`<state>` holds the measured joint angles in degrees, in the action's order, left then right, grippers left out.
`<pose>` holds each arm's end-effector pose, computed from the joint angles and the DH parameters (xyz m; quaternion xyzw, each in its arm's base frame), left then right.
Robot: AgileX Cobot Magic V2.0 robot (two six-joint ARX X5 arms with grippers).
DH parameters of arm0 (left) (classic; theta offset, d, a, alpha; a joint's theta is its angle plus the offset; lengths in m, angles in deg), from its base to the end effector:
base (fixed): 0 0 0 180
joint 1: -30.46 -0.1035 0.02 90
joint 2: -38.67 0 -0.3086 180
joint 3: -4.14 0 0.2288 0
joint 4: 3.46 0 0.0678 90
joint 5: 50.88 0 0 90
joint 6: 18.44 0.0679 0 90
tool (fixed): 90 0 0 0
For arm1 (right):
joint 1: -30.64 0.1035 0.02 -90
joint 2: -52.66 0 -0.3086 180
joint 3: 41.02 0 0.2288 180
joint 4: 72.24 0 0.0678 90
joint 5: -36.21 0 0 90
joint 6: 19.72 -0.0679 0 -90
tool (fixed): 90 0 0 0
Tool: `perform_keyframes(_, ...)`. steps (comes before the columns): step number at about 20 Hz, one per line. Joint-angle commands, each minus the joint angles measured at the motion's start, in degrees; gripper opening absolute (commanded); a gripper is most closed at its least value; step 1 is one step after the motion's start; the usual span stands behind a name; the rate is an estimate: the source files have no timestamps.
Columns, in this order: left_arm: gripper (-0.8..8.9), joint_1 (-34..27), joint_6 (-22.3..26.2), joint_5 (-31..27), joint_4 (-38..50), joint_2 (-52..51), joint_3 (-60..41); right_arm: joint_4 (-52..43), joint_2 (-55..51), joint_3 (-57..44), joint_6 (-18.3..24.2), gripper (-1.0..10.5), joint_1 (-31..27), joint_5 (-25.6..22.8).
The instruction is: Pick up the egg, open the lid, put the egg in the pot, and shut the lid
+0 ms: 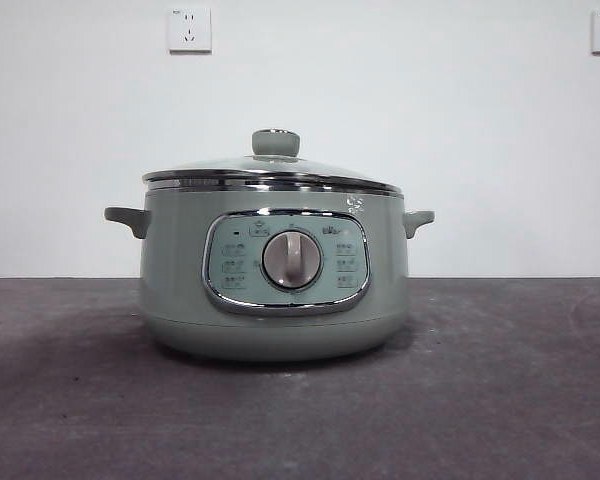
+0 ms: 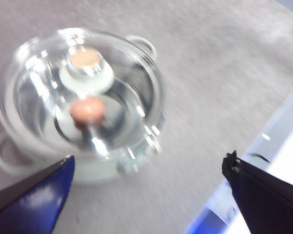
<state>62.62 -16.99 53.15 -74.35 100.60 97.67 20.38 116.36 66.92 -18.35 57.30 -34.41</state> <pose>0.1378 -0.1061 0.4110 0.0639 0.3273 -0.3736 0.8656 0.1103 0.0806 0.4412 -0.0360 0.4046 0.3616 0.8392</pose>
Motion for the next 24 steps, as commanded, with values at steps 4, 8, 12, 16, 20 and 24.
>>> perform_keyframes(4,-0.05,0.02,-0.17,1.51,-6.62,-4.17,-0.26,1.09,0.72,-0.2,2.34,-0.1,0.09,0.17)
perform_keyframes(8,-0.04,0.02,-0.17,1.38,-8.07,-4.33,-0.26,1.07,0.72,-0.2,1.97,0.0,0.09,0.0)
perform_keyframes(12,-0.03,0.02,-0.15,1.22,-8.04,-4.33,-0.26,1.07,0.55,-0.2,0.24,0.0,0.02,-0.04)
perform_keyframes(16,-0.04,0.02,-0.17,1.11,-8.04,-4.33,-0.26,1.07,0.55,-0.2,0.24,0.0,0.02,-0.07)
perform_keyframes(20,-0.03,0.02,-0.15,1.11,-8.02,-4.33,-0.26,1.07,0.55,-0.2,0.24,0.0,0.02,-0.07)
perform_keyframes(24,-0.04,0.02,-0.15,1.05,-6.8,-4.33,-0.26,1.07,0.52,-0.2,0.24,0.0,0.02,-0.07)
